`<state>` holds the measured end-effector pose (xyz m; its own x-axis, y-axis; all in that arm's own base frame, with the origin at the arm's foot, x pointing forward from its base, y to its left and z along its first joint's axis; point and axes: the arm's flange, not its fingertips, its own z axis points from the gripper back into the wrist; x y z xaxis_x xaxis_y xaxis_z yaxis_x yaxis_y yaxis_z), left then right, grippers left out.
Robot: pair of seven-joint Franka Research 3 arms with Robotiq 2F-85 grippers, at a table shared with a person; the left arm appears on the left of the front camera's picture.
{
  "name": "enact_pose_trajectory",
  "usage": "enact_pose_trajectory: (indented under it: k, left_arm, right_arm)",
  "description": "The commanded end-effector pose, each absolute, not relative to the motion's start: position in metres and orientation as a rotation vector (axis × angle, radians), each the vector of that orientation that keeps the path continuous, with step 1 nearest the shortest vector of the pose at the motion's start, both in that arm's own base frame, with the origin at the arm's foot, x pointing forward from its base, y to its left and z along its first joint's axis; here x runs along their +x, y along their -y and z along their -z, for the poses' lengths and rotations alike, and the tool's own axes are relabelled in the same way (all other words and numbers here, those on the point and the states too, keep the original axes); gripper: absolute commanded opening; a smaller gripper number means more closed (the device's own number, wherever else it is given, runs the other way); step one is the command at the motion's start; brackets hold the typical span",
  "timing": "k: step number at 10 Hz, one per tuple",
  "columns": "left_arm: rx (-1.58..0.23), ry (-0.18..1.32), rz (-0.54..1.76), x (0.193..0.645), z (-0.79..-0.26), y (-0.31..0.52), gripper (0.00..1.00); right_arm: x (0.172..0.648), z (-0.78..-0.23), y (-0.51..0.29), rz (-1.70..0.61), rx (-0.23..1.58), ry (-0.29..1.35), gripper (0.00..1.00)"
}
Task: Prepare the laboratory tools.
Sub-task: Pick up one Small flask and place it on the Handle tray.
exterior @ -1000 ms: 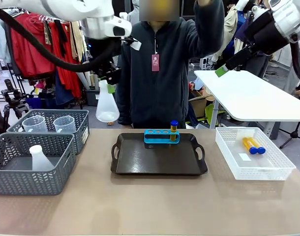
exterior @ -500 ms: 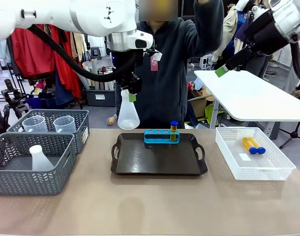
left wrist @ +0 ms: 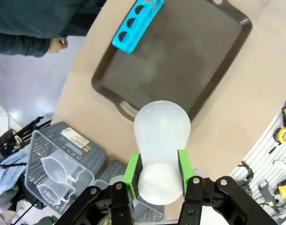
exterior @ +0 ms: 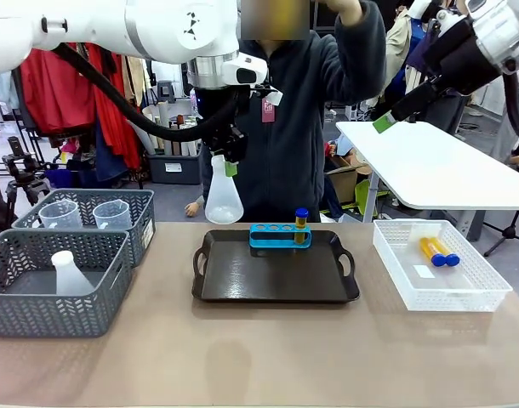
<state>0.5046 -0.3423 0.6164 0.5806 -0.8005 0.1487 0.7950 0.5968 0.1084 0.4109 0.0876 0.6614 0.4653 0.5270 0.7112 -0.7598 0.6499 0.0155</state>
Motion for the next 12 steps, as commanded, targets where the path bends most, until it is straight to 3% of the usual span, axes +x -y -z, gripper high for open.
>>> enact_pose_trajectory:
  k: [1, 5, 12]
  left_arm:
    - [0.031, 0.220, 0.964, 0.509, -0.610, 0.353, 0.00]
    - [-0.023, 0.165, 1.057, 0.534, -0.562, 0.401, 0.00]
    - [-0.047, 0.178, 0.993, 0.526, -0.584, 0.362, 0.00]
  right_arm:
    - [0.411, -0.660, -0.087, -0.814, 0.379, 0.744, 1.00]
    - [0.411, -0.660, -0.087, -0.814, 0.379, 0.744, 1.00]
    - [0.411, -0.660, -0.087, -0.814, 0.379, 0.744, 1.00]
